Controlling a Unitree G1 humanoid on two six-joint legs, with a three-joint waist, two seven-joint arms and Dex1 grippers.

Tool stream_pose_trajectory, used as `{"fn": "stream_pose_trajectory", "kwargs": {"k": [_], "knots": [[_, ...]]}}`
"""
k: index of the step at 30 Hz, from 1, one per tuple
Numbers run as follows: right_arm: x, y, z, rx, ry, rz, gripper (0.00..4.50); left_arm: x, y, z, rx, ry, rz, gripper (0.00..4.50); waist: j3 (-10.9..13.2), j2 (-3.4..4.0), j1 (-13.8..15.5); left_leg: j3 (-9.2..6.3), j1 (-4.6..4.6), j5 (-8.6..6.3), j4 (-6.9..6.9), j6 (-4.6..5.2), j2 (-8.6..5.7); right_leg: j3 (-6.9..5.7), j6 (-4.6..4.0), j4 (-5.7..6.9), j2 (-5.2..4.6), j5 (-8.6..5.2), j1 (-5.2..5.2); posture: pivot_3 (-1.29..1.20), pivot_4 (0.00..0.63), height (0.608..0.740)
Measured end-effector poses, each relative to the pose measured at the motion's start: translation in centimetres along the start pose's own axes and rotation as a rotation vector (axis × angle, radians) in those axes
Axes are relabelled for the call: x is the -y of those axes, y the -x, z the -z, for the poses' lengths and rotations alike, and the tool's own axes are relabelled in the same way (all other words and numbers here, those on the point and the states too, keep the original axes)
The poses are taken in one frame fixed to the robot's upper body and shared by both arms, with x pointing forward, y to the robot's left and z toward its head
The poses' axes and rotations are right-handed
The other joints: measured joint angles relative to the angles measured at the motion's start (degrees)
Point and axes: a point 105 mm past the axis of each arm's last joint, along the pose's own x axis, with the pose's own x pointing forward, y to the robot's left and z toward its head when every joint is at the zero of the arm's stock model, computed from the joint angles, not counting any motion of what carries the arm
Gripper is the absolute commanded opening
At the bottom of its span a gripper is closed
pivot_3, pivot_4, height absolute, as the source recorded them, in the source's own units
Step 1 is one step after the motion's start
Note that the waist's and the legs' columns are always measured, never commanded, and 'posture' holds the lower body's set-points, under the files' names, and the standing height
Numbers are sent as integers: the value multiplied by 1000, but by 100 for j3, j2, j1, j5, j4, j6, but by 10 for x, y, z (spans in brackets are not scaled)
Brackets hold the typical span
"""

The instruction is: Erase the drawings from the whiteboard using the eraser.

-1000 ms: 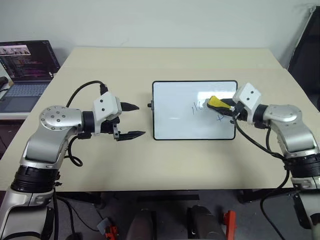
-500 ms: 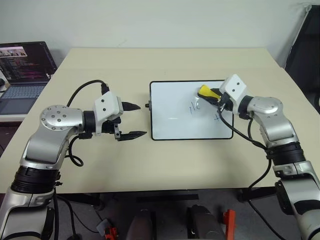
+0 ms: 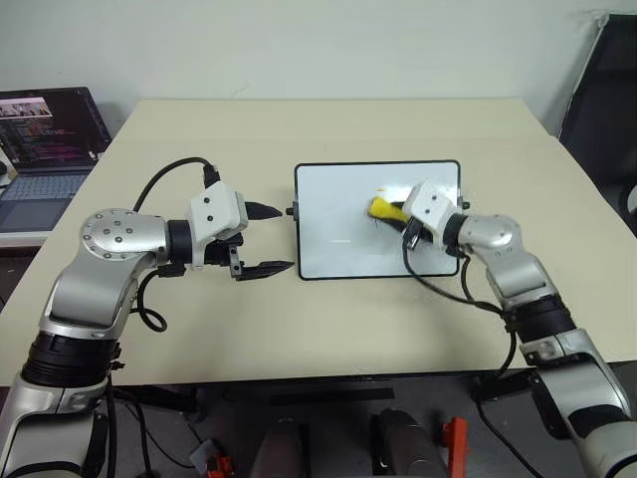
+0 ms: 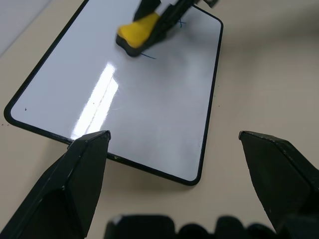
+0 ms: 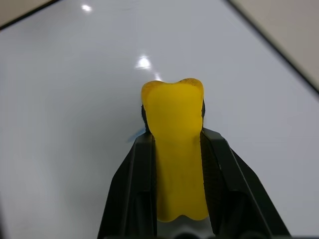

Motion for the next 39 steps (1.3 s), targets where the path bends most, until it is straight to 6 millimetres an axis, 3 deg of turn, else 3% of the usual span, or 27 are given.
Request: {"fn": "stream_pose_trajectory", "kwargs": {"k": [2, 4, 5, 9, 13, 17, 23, 25, 27, 33, 39], "knots": [[-11, -1, 3, -11, -10, -53, 851, 0, 0, 0, 0, 0, 0, 4500, 0, 0, 2, 0, 2, 3, 6, 0, -1, 2, 0, 11, 0, 4, 0, 0, 150, 740], [-9, -2, 4, -17, -11, -51, 851, 0, 0, 0, -1, -1, -1, 4500, 0, 0, 6, 2, 7, 7, 10, 0, -2, 7, 0, 29, 0, 4, -3, 0, 150, 740], [-4, -3, 3, -18, -7, -35, 850, 0, 0, 0, -1, -1, -1, 4500, 1, 0, 6, 3, 10, 10, 10, 1, -3, 8, 1, 32, 0, 3, -3, 0, 150, 740], [49, 5, -2, -44, 40, 190, 850, 0, 0, 0, -2, -3, -1, 4500, 1, -1, 14, 2, 17, 21, 7, 12, -2, 7, 4, 44, 3, -2, -5, 0, 150, 740], [55, 7, -1, -41, 61, 234, 850, -1, 0, -2, 0, -9, 1, 4500, -1, -3, 19, 0, 15, 21, 3, 12, -1, 6, -17, 44, 4, 4, -6, 0, 150, 740], [38, 7, 4, -36, 60, 182, 847, -2, 0, -3, 2, -13, 1, 4500, -3, -6, 19, -1, 16, 21, 2, 12, -1, 6, -15, 44, 4, 2, -5, 0, 150, 740], [-23, 5, 14, -50, 6, -89, 840, -2, 0, -3, 2, -14, 2, 4500, -3, -7, 0, -2, 22, 21, 3, 12, 2, 7, 3, 50, 9, -10, -4, 0, 150, 740], [-31, 5, 16, -58, -8, -124, 839, -2, 0, -3, 2, -13, 2, 4500, -3, -6, -1, -1, 22, 21, 4, 12, 3, 9, 3, 52, 10, -11, -6, 0, 150, 740], [-25, 4, 16, -62, -4, -104, 839, -2, 0, -3, 2, -13, 2, 4500, -3, -7, 1, -1, 23, 21, 5, 12, 3, 9, 4, 53, 10, -11, -5, 0, 150, 740], [30, 12, 9, -74, 30, 97, 839, -1, 0, -3, 2, -13, 2, 4500, -3, -7, 23, -2, 23, 26, 5, 18, 2, 7, -1, 53, 10, -7, -4, 0, 150, 740], [29, 46, -5, -68, 54, -23, 838, -2, 2, -3, -5, -14, -1, 4500, 7, -1, 78, -9, -24, 23, -3, 16, 2, -2, -19, 38, 8, -2, -38, 0, 150, 740]]}}
